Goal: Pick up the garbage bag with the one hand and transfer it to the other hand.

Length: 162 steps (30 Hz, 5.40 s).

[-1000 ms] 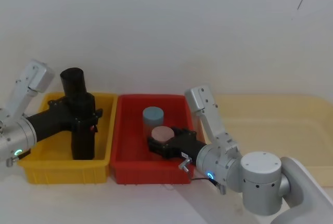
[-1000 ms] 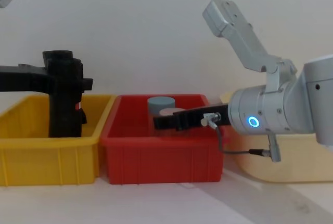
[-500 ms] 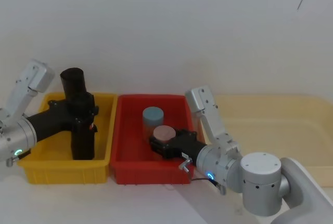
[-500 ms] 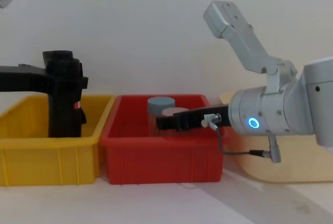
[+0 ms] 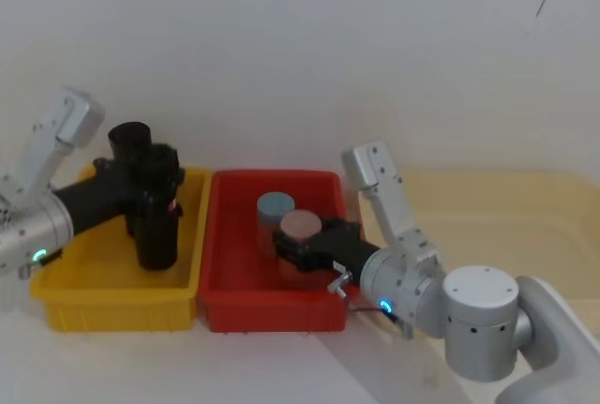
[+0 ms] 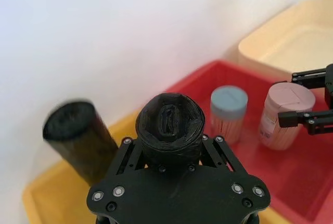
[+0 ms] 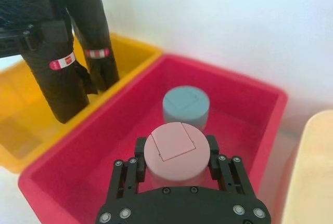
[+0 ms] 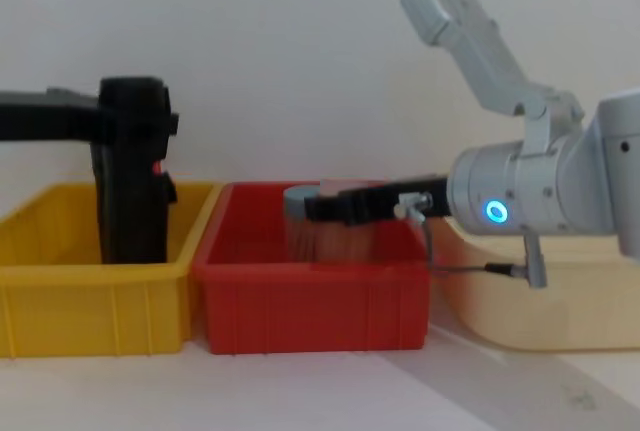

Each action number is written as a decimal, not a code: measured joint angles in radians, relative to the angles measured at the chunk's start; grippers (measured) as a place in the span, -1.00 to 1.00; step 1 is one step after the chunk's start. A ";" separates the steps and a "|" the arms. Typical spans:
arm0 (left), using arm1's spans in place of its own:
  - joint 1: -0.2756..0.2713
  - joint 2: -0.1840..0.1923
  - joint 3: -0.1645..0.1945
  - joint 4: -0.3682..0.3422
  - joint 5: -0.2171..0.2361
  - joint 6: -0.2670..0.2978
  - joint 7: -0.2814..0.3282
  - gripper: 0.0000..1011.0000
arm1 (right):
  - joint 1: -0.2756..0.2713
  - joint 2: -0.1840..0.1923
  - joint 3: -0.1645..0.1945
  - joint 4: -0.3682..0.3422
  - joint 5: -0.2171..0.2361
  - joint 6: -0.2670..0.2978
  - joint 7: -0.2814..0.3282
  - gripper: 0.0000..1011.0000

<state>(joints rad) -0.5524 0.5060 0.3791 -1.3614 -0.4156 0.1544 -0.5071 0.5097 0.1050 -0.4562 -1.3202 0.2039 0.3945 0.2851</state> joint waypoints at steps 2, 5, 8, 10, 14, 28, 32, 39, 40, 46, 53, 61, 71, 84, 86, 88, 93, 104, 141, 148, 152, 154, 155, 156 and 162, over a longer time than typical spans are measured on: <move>-0.011 -0.003 0.000 -0.010 0.001 -0.004 -0.001 -0.30 | -0.002 0.004 0.006 -0.019 -0.001 -0.005 0.000 0.29; -0.027 -0.006 0.001 -0.019 0.002 -0.010 -0.003 -0.30 | -0.005 0.009 0.014 -0.042 -0.003 -0.010 -0.003 0.29; -0.057 -0.017 0.005 -0.031 0.002 -0.020 -0.012 -0.30 | -0.013 0.021 0.031 -0.090 -0.007 -0.019 -0.011 0.29; -0.081 -0.028 0.009 -0.035 0.002 -0.028 -0.019 -0.30 | -0.017 0.025 0.039 -0.108 -0.008 -0.022 -0.016 0.29; -0.115 -0.045 0.017 -0.036 0.001 -0.041 -0.032 -0.30 | -0.029 0.040 0.063 -0.162 -0.016 -0.028 -0.033 0.29; -0.309 -0.194 0.081 0.091 -0.025 -0.135 -0.122 -0.30 | -0.107 0.105 0.173 -0.352 -0.058 -0.016 -0.124 0.29; -0.361 -0.248 0.103 0.160 -0.033 -0.170 -0.155 -0.30 | -0.133 0.120 0.204 -0.387 -0.069 -0.006 -0.149 0.29; -0.473 -0.370 0.140 0.363 -0.052 -0.263 -0.233 -0.30 | -0.179 0.144 0.264 -0.424 -0.086 0.014 -0.193 0.29; -0.488 -0.387 0.143 0.395 -0.054 -0.275 -0.243 -0.30 | -0.184 0.146 0.273 -0.425 -0.087 0.016 -0.197 0.29; -0.638 -0.525 0.202 0.716 -0.131 -0.408 -0.341 -0.30 | -0.200 0.154 0.318 -0.400 -0.093 0.028 -0.224 0.29; -0.752 -0.628 0.251 0.956 -0.197 -0.510 -0.416 -0.30 | -0.196 0.151 0.356 -0.343 -0.092 0.019 -0.240 0.46; -0.812 -0.682 0.278 1.087 -0.231 -0.563 -0.455 -0.30 | -0.191 0.148 0.377 -0.309 -0.092 0.008 -0.249 0.87; -0.852 -0.719 0.295 1.171 -0.254 -0.599 -0.481 -0.30 | -0.194 0.150 0.380 -0.319 -0.091 -0.010 -0.231 0.98; -0.873 -0.738 0.305 1.216 -0.266 -0.617 -0.494 -0.30 | -0.173 0.159 0.337 -0.360 -0.101 -0.087 -0.160 0.98; -0.875 -0.740 0.306 1.220 -0.267 -0.619 -0.495 -0.30 | -0.167 0.159 0.331 -0.360 -0.104 -0.093 -0.152 0.98; -0.876 -0.741 0.306 1.222 -0.267 -0.620 -0.496 -0.30 | -0.151 0.155 0.317 -0.356 -0.112 -0.108 -0.140 0.98; -0.879 -0.743 0.307 1.229 -0.269 -0.622 -0.498 -0.30 | -0.126 0.148 0.300 -0.338 -0.124 -0.121 -0.129 0.98; -0.882 -0.746 0.308 1.236 -0.271 -0.625 -0.500 -0.30 | -0.065 0.125 0.277 -0.286 -0.148 -0.144 -0.118 0.98; -0.884 -0.748 0.309 1.240 -0.272 -0.627 -0.501 -0.30 | 0.050 0.076 0.258 -0.181 -0.185 -0.196 -0.116 0.15; -0.884 -0.748 0.309 1.240 -0.272 -0.627 -0.501 -0.15 | 0.054 0.074 0.258 -0.178 -0.186 -0.198 -0.116 0.15; -0.884 -0.748 0.309 1.240 -0.272 -0.627 -0.501 0.15 | 0.054 0.074 0.258 -0.178 -0.186 -0.198 -0.116 0.15; -0.884 -0.748 0.309 1.240 -0.272 -0.627 -0.501 0.26 | 0.055 0.074 0.258 -0.178 -0.187 -0.198 -0.117 0.15; -0.884 -0.748 0.309 1.240 -0.272 -0.627 -0.501 0.30 | 0.054 0.074 0.258 -0.178 -0.188 -0.198 -0.117 0.15; -0.884 -0.748 0.309 1.240 -0.272 -0.627 -0.501 0.37 | 0.054 0.074 0.259 -0.178 -0.188 -0.198 -0.117 0.15; -0.884 -0.748 0.309 1.240 -0.272 -0.627 -0.501 0.74 | 0.044 0.075 0.271 -0.181 -0.198 -0.182 -0.135 0.15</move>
<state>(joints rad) -1.4359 -0.2419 0.6882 -0.1216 -0.6874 -0.4722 -1.0079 0.5535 0.1800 -0.1856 -1.5012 0.0059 0.2124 0.1504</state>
